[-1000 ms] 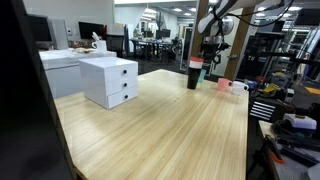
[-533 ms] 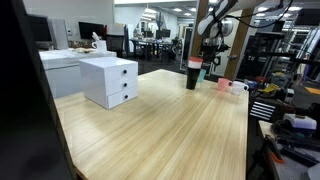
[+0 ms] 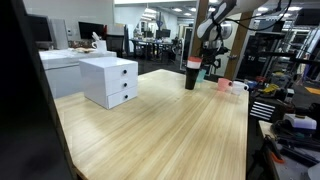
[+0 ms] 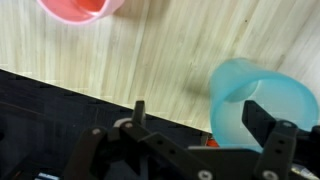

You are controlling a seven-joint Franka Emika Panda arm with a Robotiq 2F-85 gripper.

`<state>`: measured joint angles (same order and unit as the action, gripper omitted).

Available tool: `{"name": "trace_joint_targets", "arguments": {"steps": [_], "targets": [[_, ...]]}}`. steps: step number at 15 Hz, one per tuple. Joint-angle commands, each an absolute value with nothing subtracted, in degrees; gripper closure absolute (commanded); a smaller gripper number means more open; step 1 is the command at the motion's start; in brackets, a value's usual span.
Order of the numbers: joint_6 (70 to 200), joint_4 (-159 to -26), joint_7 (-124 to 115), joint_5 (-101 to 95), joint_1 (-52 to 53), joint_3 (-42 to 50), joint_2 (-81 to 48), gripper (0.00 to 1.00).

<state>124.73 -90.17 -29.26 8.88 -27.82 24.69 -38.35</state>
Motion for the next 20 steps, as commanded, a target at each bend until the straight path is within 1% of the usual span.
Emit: {"name": "trace_joint_targets", "arguments": {"steps": [1,3,6,7,8,10,11,12,14,15,16,20], "targets": [[123.84,-88.8,-29.12,10.21,-28.81,23.87,-39.15,0.28],[123.79,-88.7,-29.25,10.23,-28.76,23.89,-39.25,0.44],[123.73,-88.65,-29.18,10.23,-28.73,23.87,-39.14,0.62],[123.82,-88.73,-28.96,10.38,-28.76,23.74,-38.88,0.73],[123.71,-88.6,-28.85,10.4,-28.8,23.66,-38.93,0.8],[123.59,-88.58,-28.75,10.46,-28.82,23.57,-38.72,0.93],[123.65,-88.59,-28.69,10.48,-28.79,23.53,-38.57,0.98],[123.7,-88.55,-28.54,10.51,-28.78,23.44,-38.5,1.0],[123.49,-88.02,-28.53,10.63,-28.71,23.33,-38.34,1.0],[123.4,-88.16,-28.29,10.64,-28.67,23.21,-38.01,0.98],[123.3,-88.13,-28.2,10.57,-28.57,23.15,-37.77,1.0],[123.4,-88.53,-27.9,10.43,-28.11,22.92,-36.05,0.99]]}}
